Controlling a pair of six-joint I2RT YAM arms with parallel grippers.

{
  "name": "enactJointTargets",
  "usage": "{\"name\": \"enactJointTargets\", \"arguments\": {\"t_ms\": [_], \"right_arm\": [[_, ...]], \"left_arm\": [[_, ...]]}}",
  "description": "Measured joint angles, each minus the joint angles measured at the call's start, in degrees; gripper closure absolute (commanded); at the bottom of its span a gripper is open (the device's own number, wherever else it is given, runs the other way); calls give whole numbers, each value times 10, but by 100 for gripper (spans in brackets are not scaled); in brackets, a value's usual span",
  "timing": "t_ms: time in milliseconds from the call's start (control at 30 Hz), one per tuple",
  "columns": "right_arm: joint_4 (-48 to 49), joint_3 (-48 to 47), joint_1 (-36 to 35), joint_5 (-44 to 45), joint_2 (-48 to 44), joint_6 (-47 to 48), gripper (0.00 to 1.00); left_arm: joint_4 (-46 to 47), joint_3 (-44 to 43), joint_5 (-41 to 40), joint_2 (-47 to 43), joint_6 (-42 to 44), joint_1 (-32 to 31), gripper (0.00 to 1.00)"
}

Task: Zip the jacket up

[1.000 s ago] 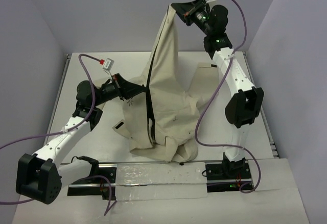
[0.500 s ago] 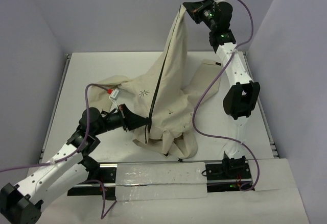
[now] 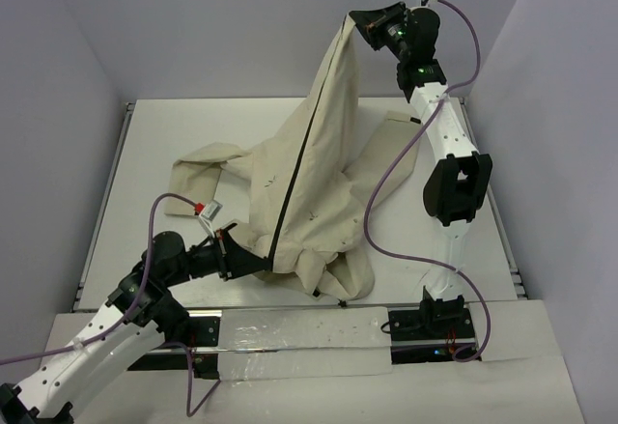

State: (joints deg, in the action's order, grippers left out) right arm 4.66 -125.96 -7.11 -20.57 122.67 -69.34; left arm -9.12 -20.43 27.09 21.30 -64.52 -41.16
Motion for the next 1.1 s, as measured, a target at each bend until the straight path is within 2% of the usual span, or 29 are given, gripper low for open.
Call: {"name": "enactJointTargets", "arguments": {"t_ms": [267,567,800,967,1100], "right_arm": [[0,1,1,4,0,0,100],[2,19,1,2,-7,3,100],[1,19,4,2,-7,8,100],[3,27,8,5,-11,15,100],[2,49,12,12,-22,26,100]], "left_arm": [[-109,6,-1,-64,-11,-2,100],[-135,7,-11,-72,-18,-2,100],[-145,24,-46,-136,-53,-2,100],[-146,24,-72,-127,-57,-2,100],[-143,18,-87,-86,-52,-3,100]]}}
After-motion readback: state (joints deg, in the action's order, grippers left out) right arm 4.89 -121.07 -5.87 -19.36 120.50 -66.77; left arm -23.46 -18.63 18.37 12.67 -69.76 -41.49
